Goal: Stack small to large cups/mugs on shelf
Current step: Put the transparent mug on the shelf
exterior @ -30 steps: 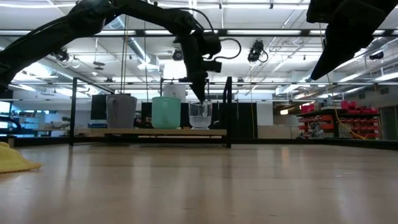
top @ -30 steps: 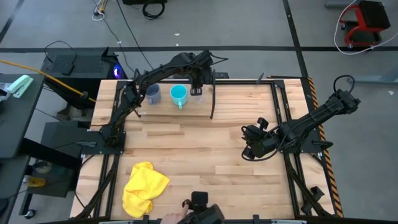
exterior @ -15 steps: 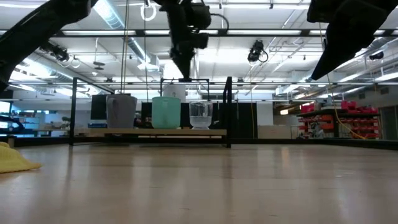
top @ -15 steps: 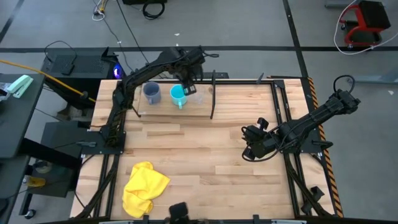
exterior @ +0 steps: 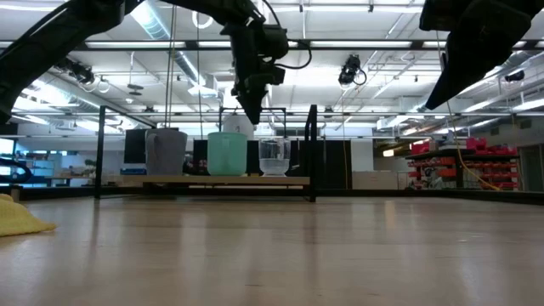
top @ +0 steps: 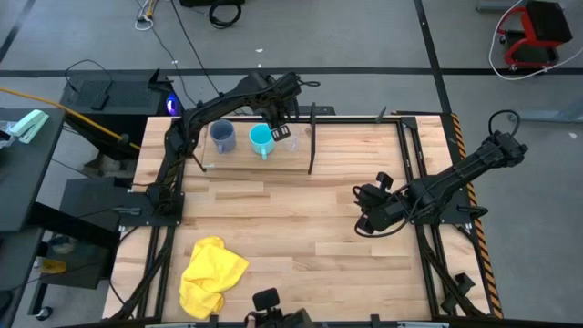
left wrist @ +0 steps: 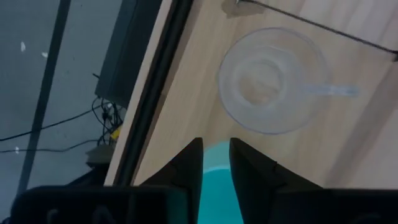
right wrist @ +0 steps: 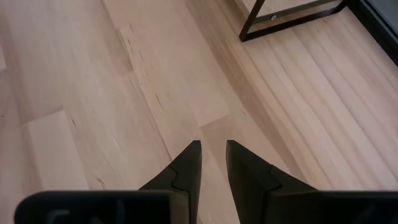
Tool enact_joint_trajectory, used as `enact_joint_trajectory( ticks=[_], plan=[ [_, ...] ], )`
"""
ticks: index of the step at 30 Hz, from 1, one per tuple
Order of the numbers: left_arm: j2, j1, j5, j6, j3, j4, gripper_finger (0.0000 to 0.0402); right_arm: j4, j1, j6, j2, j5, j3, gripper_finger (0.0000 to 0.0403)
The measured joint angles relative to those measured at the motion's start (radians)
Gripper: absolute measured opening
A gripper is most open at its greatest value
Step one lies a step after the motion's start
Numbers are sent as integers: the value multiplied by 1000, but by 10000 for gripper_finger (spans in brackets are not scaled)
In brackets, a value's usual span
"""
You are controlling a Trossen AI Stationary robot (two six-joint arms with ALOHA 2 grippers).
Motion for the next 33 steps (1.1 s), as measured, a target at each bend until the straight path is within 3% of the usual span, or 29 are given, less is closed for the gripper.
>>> enact_joint_trajectory(
  ticks=[16, 33],
  plan=[
    [48, 37, 97, 75, -49, 64, 50, 1, -117, -124, 0, -18, 0, 72],
    [60, 35, 99, 111, -47, 120, 44, 5, -138, -129, 0, -39, 0, 66]
  ],
)
